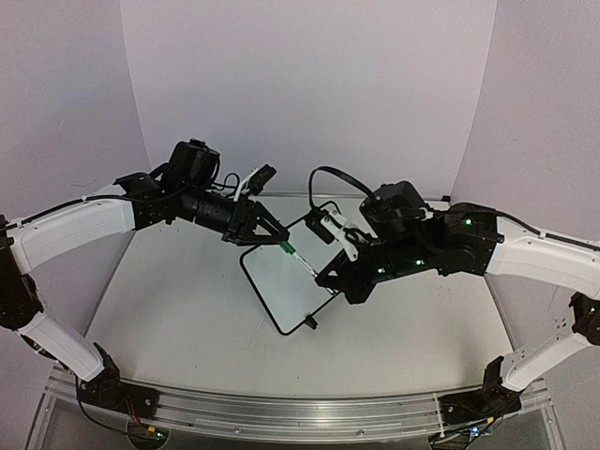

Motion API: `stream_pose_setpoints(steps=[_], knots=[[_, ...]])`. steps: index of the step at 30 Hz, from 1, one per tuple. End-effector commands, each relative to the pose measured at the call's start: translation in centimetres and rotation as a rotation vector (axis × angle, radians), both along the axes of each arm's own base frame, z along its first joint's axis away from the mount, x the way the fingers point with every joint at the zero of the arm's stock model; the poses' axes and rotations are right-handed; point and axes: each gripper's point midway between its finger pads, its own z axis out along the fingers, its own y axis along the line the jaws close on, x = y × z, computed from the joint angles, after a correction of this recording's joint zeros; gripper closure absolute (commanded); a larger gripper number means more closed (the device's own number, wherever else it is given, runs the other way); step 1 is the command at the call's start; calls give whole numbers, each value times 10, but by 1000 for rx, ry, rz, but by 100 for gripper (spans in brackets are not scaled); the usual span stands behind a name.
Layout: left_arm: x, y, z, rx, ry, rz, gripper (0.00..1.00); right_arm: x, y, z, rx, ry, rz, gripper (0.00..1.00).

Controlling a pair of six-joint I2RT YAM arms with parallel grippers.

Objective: Write a sentence on the whiteboard
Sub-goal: Pass from the right arm to the left

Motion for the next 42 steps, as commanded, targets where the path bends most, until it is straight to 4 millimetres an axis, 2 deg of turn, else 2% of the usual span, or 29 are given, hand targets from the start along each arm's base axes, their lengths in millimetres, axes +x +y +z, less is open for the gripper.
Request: stream_pose_setpoints(steps=[1,4,11,15,18,21,22,23,25,28,31,35,42], knots=[[-6,-6,24,-55,-31,-44,73,4,5,23,47,-46,-5,100],[-7,-7,21,-52,-20,-53,78,5,4,21,39,-48,-12,100],[-13,-13,18,-54,1,-84,79,8,1,16,11,-52,-26,100],[-16,-14,18,-58,2,-99,87,9,0,15,4,-55,-31,100],[-19,-14,21,-71,-7,-108,99,9,0,15,2,-55,-35,100],[-18,-12,27,-87,-35,-85,100,12,-2,13,-1,-59,-55,98],[-16,-11,29,-88,-45,-66,100,16,-4,14,-2,-66,-79,91],[-13,-9,31,-88,-55,-44,100,20,-6,15,3,-75,-112,76],[-7,-6,35,-92,-81,10,100,27,-8,20,29,-88,-169,37],[3,0,45,-132,-116,96,100,37,-13,35,123,-95,-265,14],[8,4,57,-217,-129,154,100,48,-24,52,310,-62,-359,3],[5,10,87,-376,-147,162,100,63,-36,65,548,33,-393,2],[-8,19,107,-526,-137,137,100,47,-31,109,902,118,-236,3]])
